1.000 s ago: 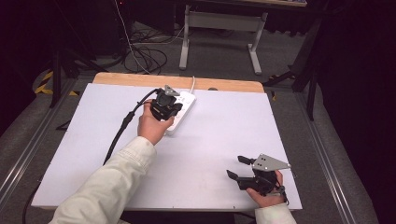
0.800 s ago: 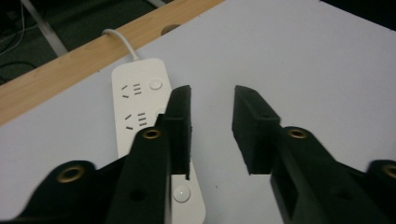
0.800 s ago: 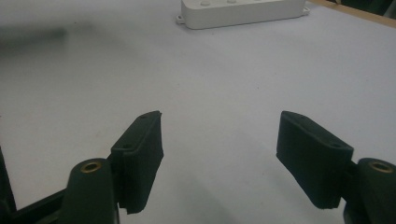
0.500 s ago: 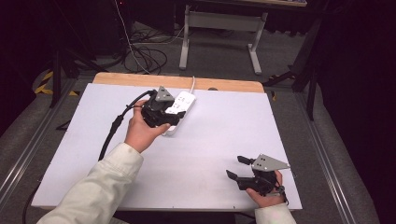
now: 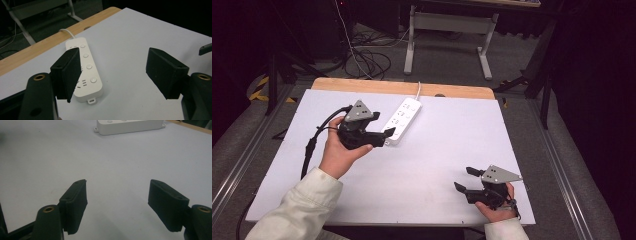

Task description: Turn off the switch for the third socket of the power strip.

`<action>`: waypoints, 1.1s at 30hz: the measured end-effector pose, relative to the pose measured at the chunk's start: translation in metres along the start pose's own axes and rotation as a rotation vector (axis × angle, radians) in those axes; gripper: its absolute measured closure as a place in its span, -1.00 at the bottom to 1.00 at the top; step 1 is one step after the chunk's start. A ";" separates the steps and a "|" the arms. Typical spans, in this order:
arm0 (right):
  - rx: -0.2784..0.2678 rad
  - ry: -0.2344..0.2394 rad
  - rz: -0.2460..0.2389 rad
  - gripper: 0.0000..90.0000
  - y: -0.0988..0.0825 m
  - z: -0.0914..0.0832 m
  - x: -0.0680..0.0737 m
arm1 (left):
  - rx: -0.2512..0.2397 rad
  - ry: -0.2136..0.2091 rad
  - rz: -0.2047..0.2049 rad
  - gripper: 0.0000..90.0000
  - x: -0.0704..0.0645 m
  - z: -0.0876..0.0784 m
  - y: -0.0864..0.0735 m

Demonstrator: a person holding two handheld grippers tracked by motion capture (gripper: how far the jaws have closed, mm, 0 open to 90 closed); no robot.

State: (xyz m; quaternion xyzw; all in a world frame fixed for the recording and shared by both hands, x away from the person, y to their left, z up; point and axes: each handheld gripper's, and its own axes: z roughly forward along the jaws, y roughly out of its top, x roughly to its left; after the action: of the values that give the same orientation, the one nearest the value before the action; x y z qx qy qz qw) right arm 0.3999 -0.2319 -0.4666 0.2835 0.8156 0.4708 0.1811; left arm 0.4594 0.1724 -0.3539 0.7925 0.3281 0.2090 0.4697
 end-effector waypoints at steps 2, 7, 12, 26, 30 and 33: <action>0.001 0.000 0.000 -0.29 0.000 0.000 0.000 | -0.008 -0.005 0.001 -0.38 0.001 -0.007 -0.005; 0.000 -0.001 0.001 -0.29 0.000 0.000 0.000 | -0.044 -0.013 -0.003 -0.49 0.004 -0.022 -0.022; -0.001 -0.002 0.001 -0.29 0.000 0.000 0.000 | -0.074 -0.017 0.001 -0.54 0.006 -0.036 -0.041; 0.004 -0.005 -0.003 -0.29 0.000 0.001 0.001 | -0.103 -0.012 -0.006 -0.61 0.015 -0.061 -0.091; 0.006 -0.006 -0.004 -0.29 0.000 0.001 0.002 | -0.126 -0.036 -0.043 -0.61 0.017 -0.066 -0.105; 0.006 -0.007 -0.005 -0.29 0.000 0.001 0.002 | -0.132 -0.037 -0.066 -0.61 0.019 -0.069 -0.116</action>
State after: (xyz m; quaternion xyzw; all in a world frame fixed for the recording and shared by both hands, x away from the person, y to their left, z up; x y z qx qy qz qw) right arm 0.3992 -0.2303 -0.4669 0.2837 0.8169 0.4672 0.1841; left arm 0.3910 0.2682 -0.4234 0.7524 0.3310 0.1999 0.5334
